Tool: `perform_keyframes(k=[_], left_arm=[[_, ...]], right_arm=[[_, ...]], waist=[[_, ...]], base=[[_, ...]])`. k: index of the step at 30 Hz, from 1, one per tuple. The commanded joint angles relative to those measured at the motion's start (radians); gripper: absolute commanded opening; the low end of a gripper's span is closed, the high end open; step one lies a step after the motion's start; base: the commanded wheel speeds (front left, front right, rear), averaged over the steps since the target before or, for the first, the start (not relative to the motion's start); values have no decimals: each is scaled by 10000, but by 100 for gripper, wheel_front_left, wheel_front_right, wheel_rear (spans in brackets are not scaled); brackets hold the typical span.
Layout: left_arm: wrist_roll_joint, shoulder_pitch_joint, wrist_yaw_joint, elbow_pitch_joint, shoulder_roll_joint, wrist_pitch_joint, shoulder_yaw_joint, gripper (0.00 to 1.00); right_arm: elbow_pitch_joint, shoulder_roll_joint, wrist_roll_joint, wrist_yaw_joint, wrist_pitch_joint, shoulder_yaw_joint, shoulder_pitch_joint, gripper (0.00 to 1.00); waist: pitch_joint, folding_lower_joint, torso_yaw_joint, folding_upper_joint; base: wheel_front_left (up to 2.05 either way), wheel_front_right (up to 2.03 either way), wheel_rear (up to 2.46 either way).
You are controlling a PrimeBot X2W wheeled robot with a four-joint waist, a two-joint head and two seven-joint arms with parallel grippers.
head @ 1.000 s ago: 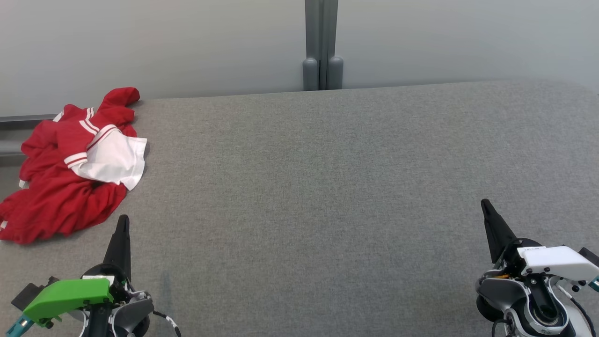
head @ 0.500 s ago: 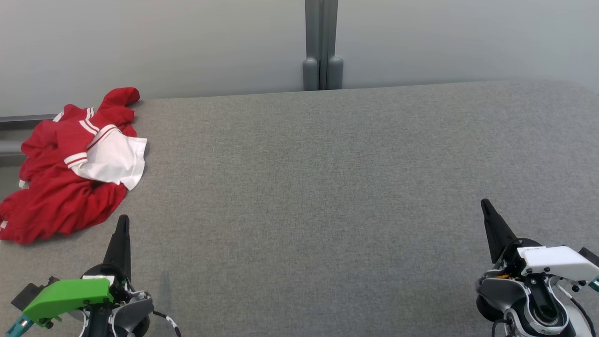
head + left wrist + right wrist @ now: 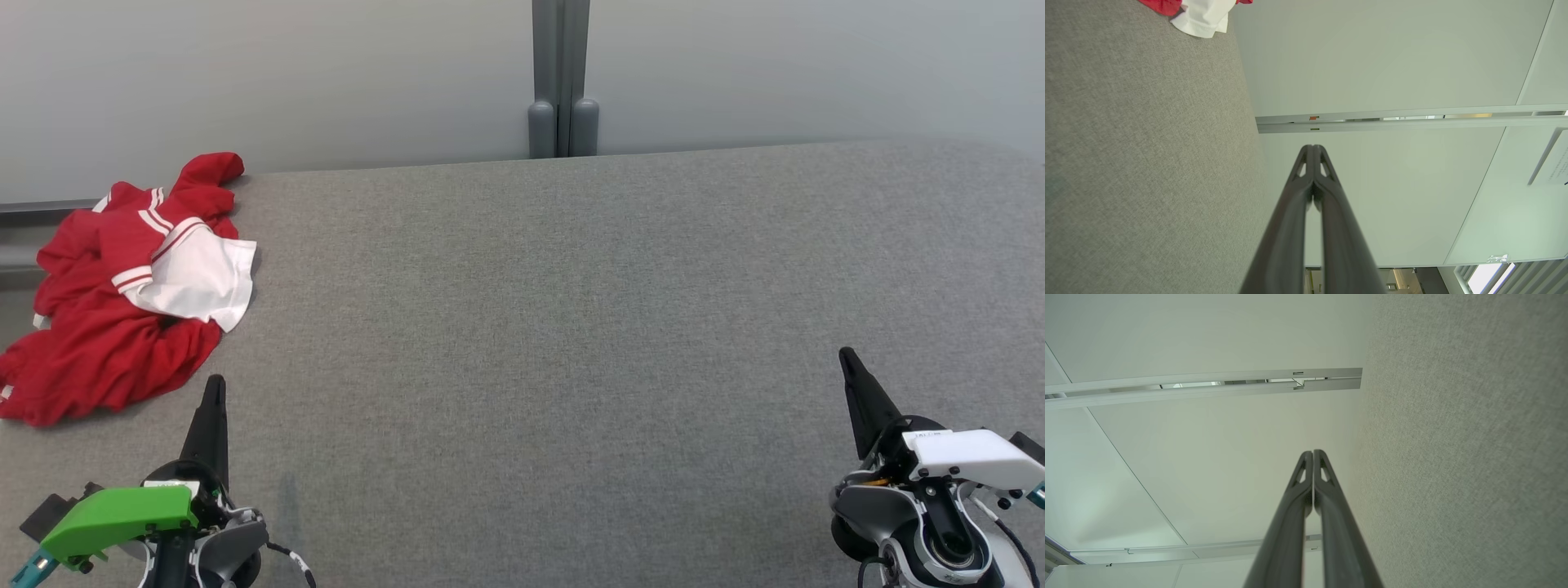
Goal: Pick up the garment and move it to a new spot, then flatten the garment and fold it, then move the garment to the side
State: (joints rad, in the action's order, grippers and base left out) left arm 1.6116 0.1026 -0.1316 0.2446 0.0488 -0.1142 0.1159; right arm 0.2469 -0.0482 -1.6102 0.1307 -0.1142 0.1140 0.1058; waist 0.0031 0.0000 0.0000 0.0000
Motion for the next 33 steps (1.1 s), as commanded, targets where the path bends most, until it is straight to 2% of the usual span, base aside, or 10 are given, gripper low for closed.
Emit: perform_keyframes(k=[1, 7, 8, 9, 10, 11, 12, 24, 33], left_arm=[[29, 114, -10, -15, 27, -24, 5, 0], [29, 114, -10, -15, 27, -24, 5, 0], [-2, -16, 0, 46, -8, 8, -6, 100], [-5, -51, 0, 110, -21, 17, -17, 0], [-2, -150, 2, 232, -52, 10, -25, 100], [-6, -205, 2, 285, -67, 21, -43, 0], [-20, -241, 2, 297, -71, 65, -105, 100], [-802, -428, 96, -147, -55, 657, -564, 100], [-2411, -495, 447, -741, -42, 1053, -934, 100]], right_arm=[[-45, -41, -55, 0, -11, 9, 58, 0], [-45, -41, -55, 0, -11, 9, 58, 0], [48, 12, 6, 0, 2, -2, -16, 100], [111, 25, 10, -2, 13, -12, -50, 0], [226, 58, 12, -2, 2, -15, -155, 100], [281, 71, 17, -2, 14, -29, -220, 0], [304, 75, 31, -4, 58, -62, -261, 100], [71, 57, 958, -3, 650, -127, -465, 100], [-645, 44, 3100, -3, 1049, -178, -627, 100]], waist=[[0, 0, 0, 0], [0, 0, 0, 0], [0, 0, 0, 0], [0, 0, 0, 0], [0, 0, 0, 0], [0, 0, 0, 0], [-3, 0, 0, 0], [-65, 0, 14, 0], [-103, 0, 34, 0]], base=[[0, 0, 0], [0, 0, 0], [0, 0, 0], [0, 0, 0], [0, 0, 0], [0, 0, 0], [0, 0, 0], [0, 0, 0], [0, 0, 0]])
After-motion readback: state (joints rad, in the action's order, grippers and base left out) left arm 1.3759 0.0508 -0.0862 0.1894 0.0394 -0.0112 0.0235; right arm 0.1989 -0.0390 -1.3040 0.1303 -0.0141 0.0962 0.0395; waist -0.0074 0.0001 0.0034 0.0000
